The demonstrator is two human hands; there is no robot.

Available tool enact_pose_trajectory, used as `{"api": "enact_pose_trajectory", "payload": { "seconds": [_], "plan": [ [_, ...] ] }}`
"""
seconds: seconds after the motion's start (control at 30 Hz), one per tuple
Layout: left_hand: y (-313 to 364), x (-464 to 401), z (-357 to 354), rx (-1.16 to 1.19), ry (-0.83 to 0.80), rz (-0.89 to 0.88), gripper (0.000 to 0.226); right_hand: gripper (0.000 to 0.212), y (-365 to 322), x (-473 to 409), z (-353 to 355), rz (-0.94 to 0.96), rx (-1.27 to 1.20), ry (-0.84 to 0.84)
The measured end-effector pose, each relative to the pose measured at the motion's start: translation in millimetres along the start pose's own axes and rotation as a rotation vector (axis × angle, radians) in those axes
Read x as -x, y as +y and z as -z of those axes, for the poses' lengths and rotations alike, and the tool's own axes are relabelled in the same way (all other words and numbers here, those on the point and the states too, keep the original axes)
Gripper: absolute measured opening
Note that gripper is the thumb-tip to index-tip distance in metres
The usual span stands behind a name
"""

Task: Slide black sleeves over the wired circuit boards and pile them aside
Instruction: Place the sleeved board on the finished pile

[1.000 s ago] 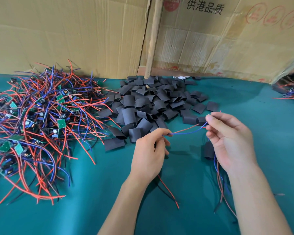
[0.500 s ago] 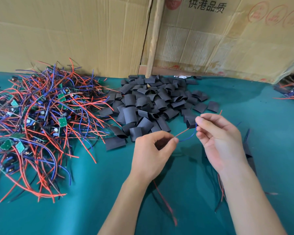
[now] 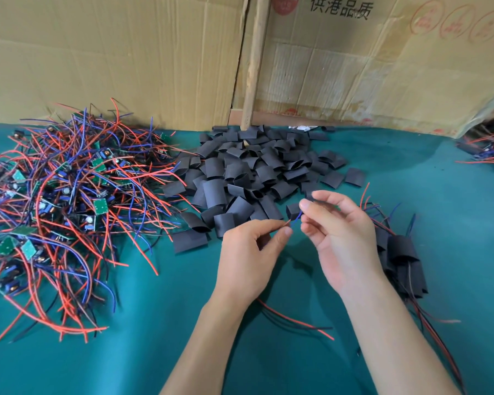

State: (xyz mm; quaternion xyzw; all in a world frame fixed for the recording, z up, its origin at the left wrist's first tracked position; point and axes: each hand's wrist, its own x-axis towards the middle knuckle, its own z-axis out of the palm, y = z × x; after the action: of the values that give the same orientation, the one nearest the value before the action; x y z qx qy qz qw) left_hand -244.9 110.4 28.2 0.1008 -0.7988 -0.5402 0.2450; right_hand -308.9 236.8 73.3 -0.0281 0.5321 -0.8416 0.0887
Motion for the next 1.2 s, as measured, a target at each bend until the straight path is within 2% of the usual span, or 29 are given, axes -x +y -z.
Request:
{"api": "enact_pose_trajectory", "payload": {
  "seconds": [0.27, 0.53, 0.63, 0.8, 0.93, 1.1, 1.2],
  "plan": [
    [0.9, -2.1, 0.5, 0.074, 0.019, 0.052, 0.017, 0.02, -8.7, -4.5, 9.1, 0.028, 0.012, -0.01],
    [-0.2, -2.8, 0.9, 0.104, 0.019, 0.069, 0.018, 0.021, -3.5, -1.8, 7.1, 0.259, 0.339, -0.012],
    [0.6, -3.2, 2.1, 0.223, 0.01, 0.122, 0.014, 0.02, -2.7, -0.4, 6.0, 0.295, 0.394, -0.021],
    [0.8, -4.8, 8.4, 0.41, -0.017, 0.147, 0.014, 0.019, 1.9, 1.0, 1.7, 0.287, 0.396, -0.022],
    [2.1, -3.5, 5.4, 0.377, -0.024, 0.157, 0.022, 0.019, 7.0, 1.8, -1.9, 0.257, 0.373, -0.012],
    [2.4, -3.3, 5.1, 0.33, 0.038, 0.139, 0.009, 0.019, 8.0, 2.3, -3.2, 0.213, 0.313, -0.019],
    [3.3, -3.7, 4.9, 0.303, 0.045, 0.131, 0.013, 0.02, 3.0, -0.1, 1.1, 0.174, 0.22, -0.013]
  ]
}}
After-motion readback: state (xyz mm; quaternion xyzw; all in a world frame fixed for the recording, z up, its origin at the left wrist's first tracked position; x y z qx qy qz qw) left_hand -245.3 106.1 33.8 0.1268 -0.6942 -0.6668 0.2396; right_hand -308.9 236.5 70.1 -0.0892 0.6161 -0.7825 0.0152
